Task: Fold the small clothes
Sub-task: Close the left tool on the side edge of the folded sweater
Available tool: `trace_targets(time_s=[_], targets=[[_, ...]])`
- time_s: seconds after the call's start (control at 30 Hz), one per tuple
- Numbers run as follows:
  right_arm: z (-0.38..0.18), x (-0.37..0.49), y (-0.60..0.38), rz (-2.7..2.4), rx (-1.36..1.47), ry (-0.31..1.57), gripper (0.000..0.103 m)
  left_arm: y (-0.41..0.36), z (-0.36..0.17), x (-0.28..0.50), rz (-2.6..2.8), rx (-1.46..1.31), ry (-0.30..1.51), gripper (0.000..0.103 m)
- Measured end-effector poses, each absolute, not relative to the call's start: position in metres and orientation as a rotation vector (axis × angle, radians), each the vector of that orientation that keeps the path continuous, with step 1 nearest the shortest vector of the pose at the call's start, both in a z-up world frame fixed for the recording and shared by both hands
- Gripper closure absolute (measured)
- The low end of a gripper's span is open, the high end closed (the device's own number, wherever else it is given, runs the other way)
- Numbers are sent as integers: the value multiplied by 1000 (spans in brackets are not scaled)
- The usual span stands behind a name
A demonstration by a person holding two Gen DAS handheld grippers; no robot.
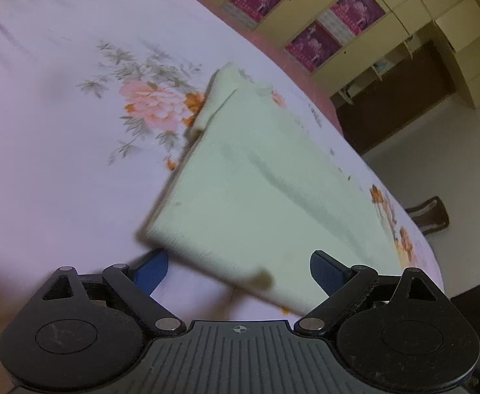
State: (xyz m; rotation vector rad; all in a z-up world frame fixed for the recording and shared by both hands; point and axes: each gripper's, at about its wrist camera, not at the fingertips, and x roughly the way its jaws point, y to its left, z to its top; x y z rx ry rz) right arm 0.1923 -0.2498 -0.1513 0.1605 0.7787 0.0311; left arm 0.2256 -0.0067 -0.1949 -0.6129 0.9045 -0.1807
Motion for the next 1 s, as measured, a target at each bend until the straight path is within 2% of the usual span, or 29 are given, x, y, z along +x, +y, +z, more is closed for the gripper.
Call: trace_targets(time_s=[0.07,0.1,0.13,0.3,0.5,0.6,1.0], targets=[[-152,193,-250,30,160,779,42,-12,-197,233,-186,-614,889,19],[-153,194,-250,30,160,780,42,-13,-199,239,-186,-624,886,37],[-153,195,-249,31,158,781,42,-12,-202,244,-180,-642,888,47],[-157,205,-248,31,157,779,42,-9,-215,267,-169,-750,835,48],[-163,223,-248,34,162,776,42,-24,-218,282,-152,-724,787,48],[-166,231,-245,42,144,775,42,-25,-222,290,-148,-740,800,70],[-165,246,-242,55,122,768,41,-21,-245,303,-123,-913,742,69]])
